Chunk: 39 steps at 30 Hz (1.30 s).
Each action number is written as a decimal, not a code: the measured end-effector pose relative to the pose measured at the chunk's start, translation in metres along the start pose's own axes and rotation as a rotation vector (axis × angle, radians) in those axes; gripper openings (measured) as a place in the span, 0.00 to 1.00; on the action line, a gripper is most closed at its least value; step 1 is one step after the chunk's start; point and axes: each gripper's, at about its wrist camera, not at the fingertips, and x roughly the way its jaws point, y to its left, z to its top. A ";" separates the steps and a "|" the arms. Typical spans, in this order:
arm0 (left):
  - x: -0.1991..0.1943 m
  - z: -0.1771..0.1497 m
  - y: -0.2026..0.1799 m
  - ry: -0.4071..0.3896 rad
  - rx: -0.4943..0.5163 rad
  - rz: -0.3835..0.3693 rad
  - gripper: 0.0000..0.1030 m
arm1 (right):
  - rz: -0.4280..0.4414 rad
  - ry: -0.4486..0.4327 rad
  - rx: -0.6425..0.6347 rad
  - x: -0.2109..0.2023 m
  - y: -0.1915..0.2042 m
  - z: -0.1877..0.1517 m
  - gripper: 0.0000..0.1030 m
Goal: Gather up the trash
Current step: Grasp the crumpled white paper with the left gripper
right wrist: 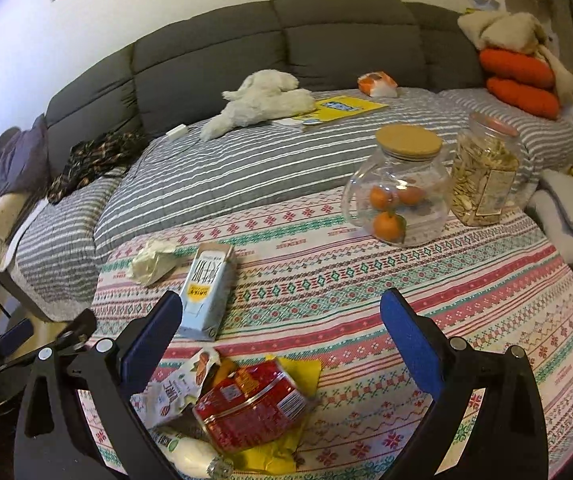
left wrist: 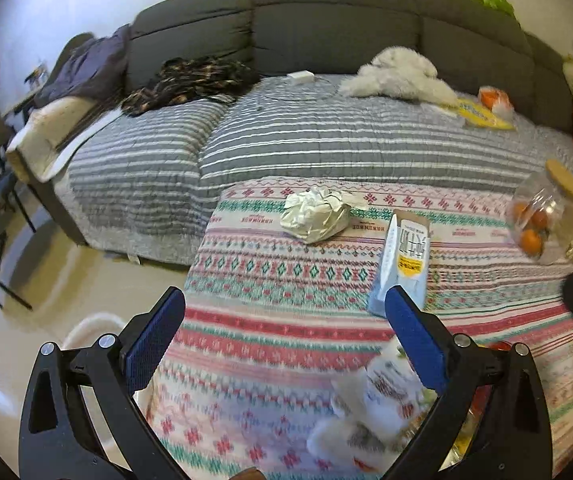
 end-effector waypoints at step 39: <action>0.091 0.059 0.006 0.147 0.033 -0.126 0.37 | 0.106 0.245 0.065 0.083 0.010 0.019 0.93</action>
